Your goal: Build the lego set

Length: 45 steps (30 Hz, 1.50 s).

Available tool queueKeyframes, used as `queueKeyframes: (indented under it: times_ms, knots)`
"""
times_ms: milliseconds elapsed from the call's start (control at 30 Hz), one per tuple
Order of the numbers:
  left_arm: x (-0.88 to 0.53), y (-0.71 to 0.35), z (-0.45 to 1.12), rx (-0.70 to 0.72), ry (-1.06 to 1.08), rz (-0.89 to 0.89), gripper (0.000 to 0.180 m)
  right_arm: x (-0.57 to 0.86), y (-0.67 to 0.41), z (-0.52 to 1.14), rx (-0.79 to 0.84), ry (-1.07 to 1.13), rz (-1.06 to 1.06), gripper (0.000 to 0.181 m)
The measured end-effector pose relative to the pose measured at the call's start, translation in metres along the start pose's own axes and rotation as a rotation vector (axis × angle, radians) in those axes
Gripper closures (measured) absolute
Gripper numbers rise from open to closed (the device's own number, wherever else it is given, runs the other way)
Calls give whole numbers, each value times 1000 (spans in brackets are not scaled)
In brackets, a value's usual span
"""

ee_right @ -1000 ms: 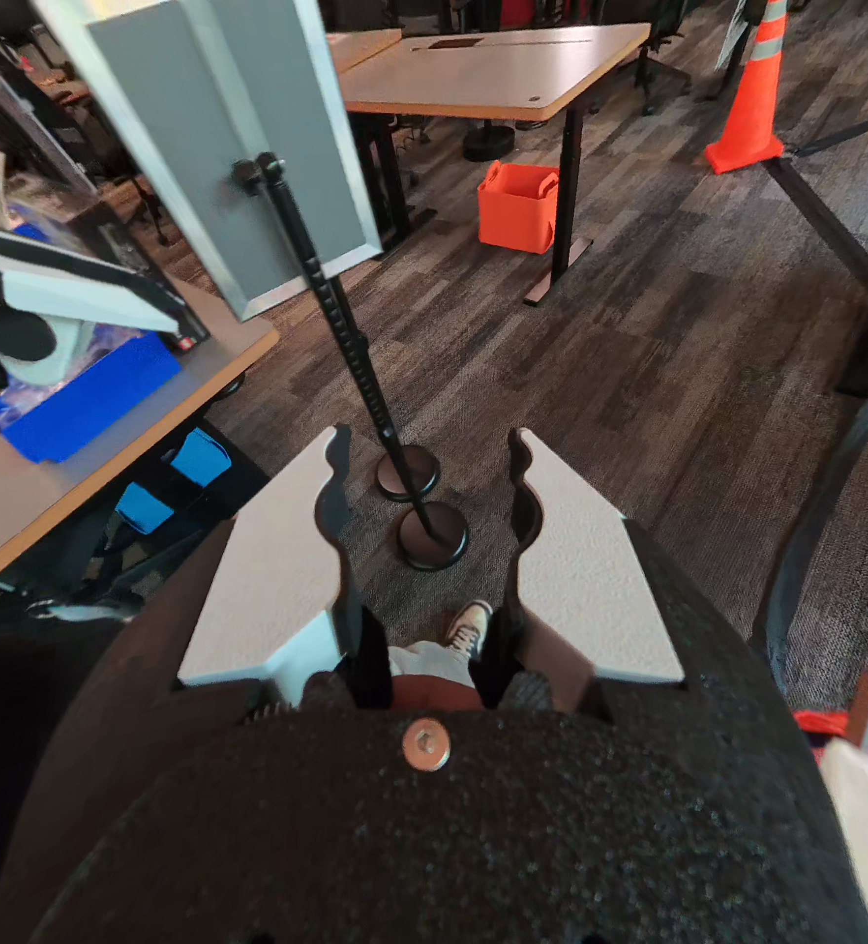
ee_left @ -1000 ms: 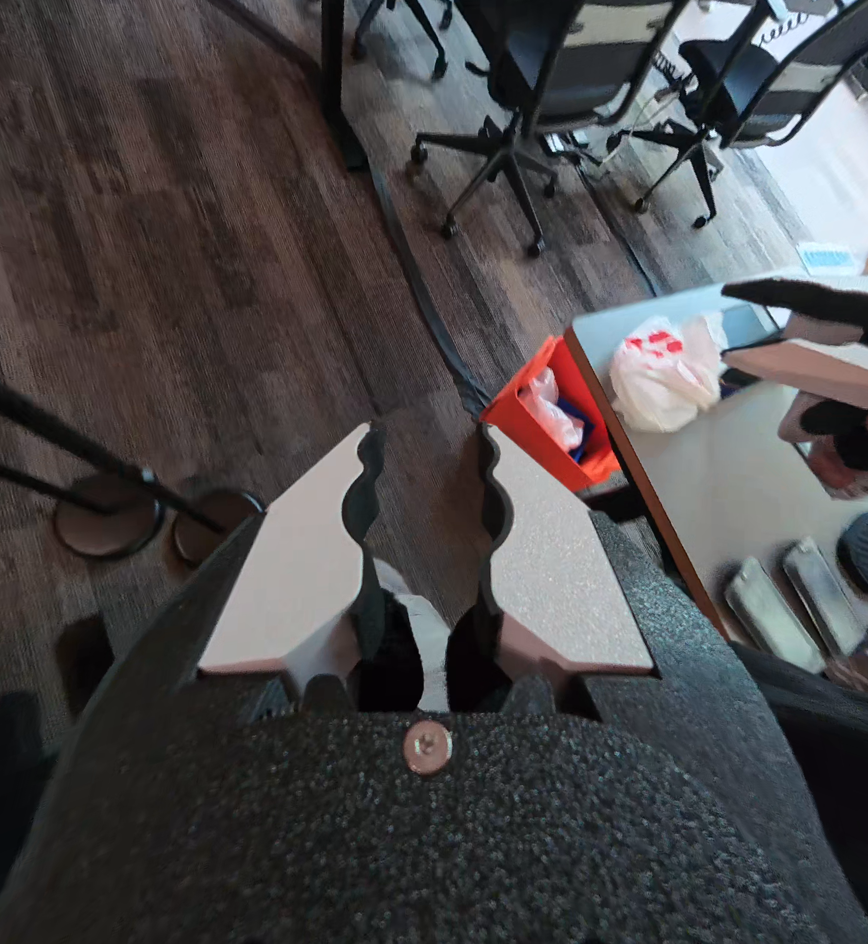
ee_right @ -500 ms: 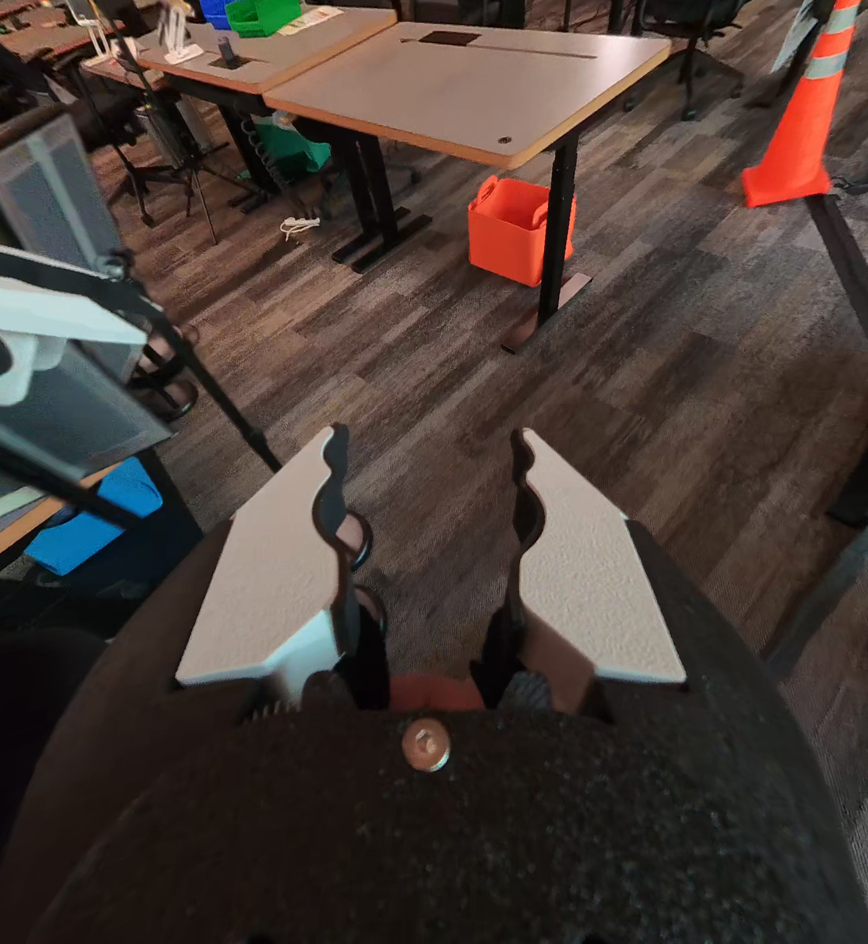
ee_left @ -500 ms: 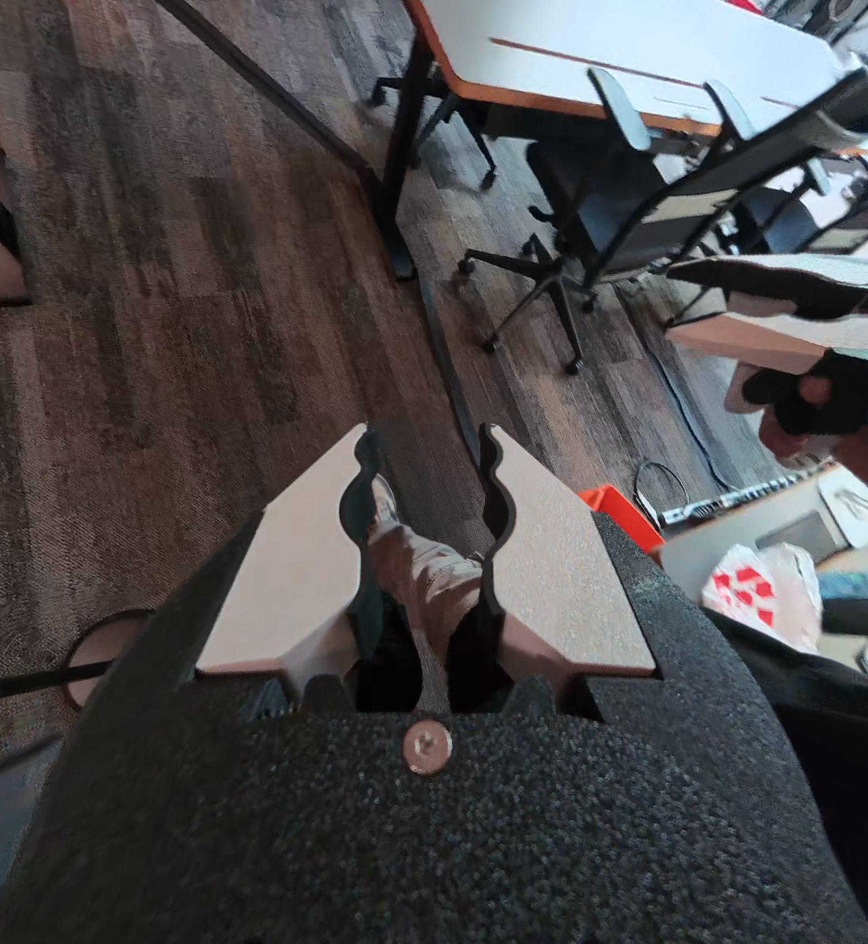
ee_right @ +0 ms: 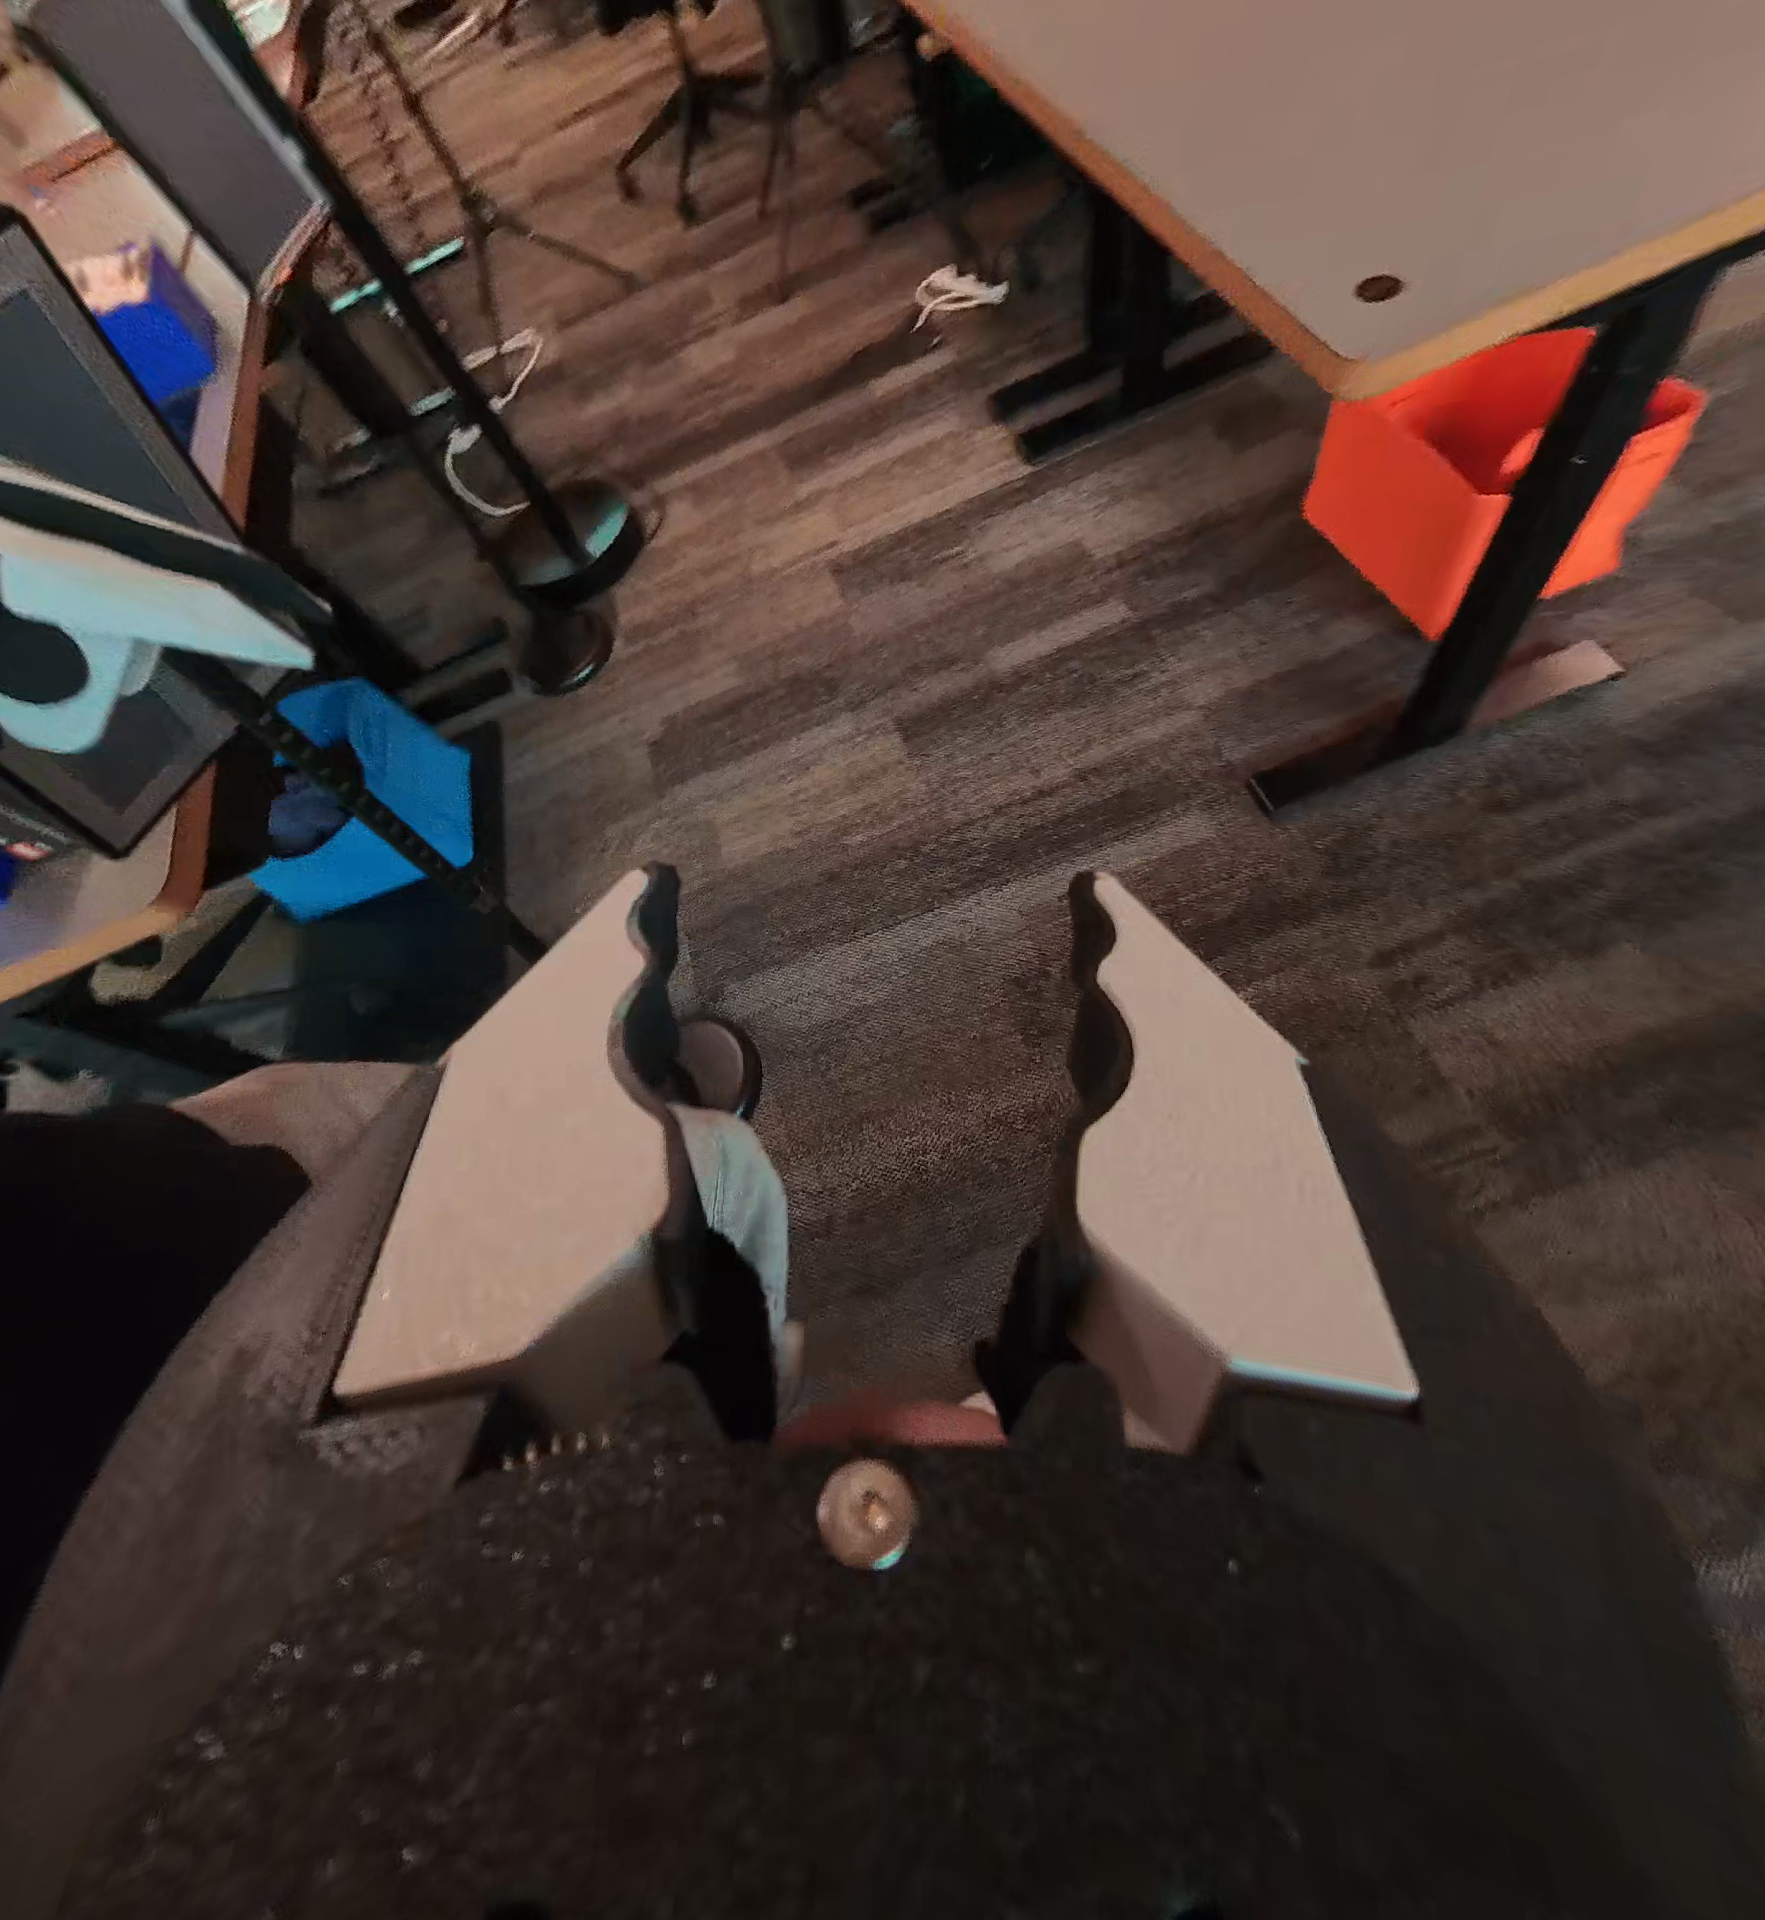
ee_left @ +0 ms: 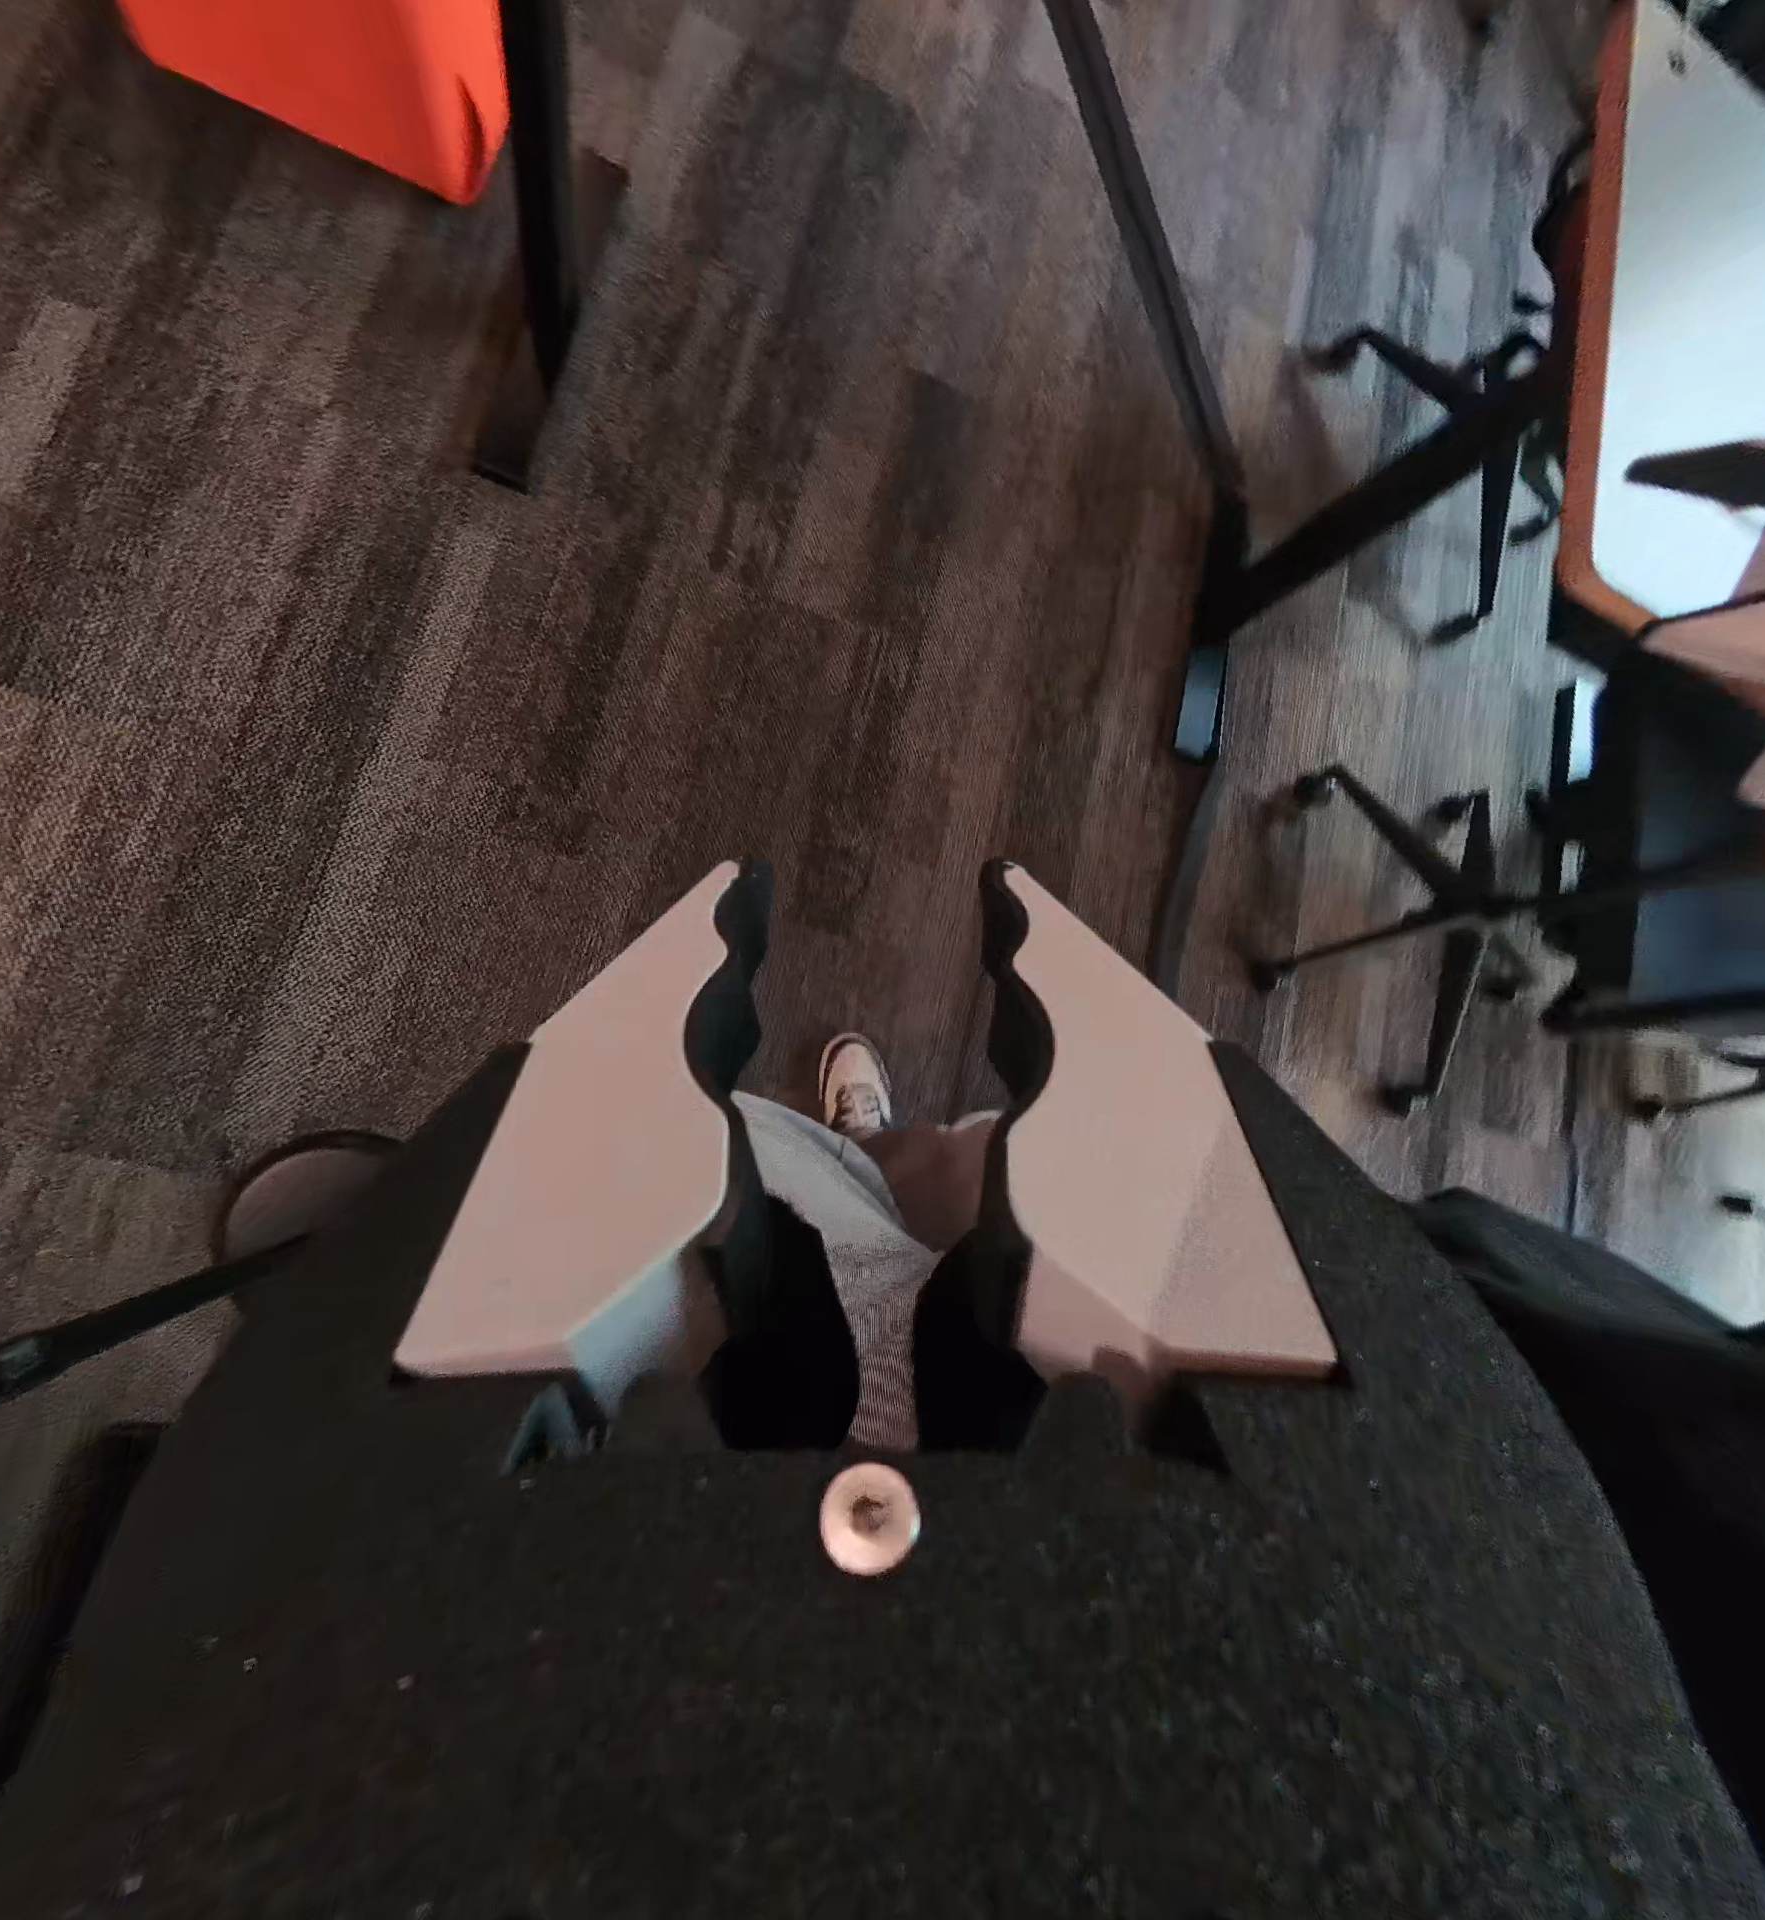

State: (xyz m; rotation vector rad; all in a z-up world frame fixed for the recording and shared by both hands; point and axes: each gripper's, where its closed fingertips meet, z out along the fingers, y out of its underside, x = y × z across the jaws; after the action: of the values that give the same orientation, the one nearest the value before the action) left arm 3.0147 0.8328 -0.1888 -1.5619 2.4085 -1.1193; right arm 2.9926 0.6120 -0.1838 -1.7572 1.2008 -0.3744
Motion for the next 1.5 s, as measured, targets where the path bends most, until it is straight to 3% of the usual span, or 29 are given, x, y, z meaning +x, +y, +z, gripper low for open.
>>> queueKeyframes:
  times_ms: [33,433,833,1067,1233,1500]
  knots:
    - [-9,-16,6,16,-11,-35,140,10,-13,18,-8,-28,-18,106]
    - [-218,-186,88,178,-167,-256,140,60,-176,296,-80,-266,-229,106]
    - [-483,-317,47,310,-338,-475,140,25,-376,570,-134,-460,-359,109]
    - [-635,-359,62,279,-423,-557,140,-3,-442,760,-147,-555,-364,110]
    - [-761,-426,69,199,-497,-559,140,-18,-503,891,-154,-587,-378,110]
    - [-920,-546,36,201,-552,-514,140,-28,-643,1056,-90,-540,-371,112]
